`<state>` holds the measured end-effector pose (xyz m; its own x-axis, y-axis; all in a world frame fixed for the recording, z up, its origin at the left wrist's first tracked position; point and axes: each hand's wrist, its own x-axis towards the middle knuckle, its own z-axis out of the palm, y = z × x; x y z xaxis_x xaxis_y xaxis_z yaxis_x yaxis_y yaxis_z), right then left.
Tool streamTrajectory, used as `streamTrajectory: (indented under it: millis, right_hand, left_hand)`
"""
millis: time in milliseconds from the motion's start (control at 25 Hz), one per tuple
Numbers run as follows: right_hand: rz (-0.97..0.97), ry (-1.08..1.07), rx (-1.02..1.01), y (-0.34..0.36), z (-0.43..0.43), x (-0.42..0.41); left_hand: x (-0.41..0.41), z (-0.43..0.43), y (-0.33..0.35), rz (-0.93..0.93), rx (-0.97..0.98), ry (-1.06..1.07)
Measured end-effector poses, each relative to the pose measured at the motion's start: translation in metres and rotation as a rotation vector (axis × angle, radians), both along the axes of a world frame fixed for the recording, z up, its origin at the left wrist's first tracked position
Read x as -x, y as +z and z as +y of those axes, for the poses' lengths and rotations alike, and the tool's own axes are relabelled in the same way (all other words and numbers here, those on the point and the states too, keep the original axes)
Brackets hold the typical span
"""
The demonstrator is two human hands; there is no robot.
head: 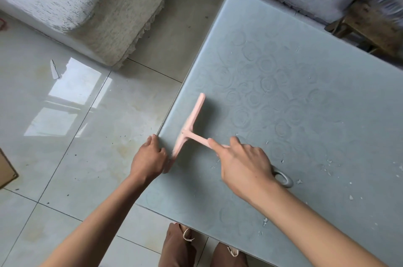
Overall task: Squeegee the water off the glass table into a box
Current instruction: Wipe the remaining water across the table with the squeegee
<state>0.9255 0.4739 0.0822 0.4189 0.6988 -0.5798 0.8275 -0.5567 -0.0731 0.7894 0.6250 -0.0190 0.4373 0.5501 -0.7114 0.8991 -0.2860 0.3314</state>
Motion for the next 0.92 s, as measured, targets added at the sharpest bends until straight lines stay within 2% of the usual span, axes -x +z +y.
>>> streamTrajectory:
  millis: [160,240,440,560,760,920]
  right_hand:
    - [-0.048,-0.115,0.145,0.02,-0.071,-0.031]
    - [-0.116,-0.098,0.189,0.042,-0.093,-0.04]
    - [0.048,-0.009,-0.033,0.023,-0.016,-0.004]
    - [0.1,0.033,-0.067,0.0,0.016,0.006]
    - [0.048,-0.101,-0.024,-0.005,-0.093,-0.029]
    - [-0.057,-0.161,0.09,0.028,-0.156,-0.063]
  left_hand:
    - [0.001,-0.002,0.001,0.071,-0.047,-0.113]
    - [-0.001,-0.007,0.007,0.06,-0.072,-0.128]
    - [-0.002,-0.022,0.007,0.06,-0.13,-0.131]
    - [-0.002,-0.028,0.006,0.084,-0.17,-0.105]
    - [0.0,-0.038,0.012,0.137,-0.215,-0.156]
    - [-0.011,-0.063,0.025,0.143,-0.252,-0.205]
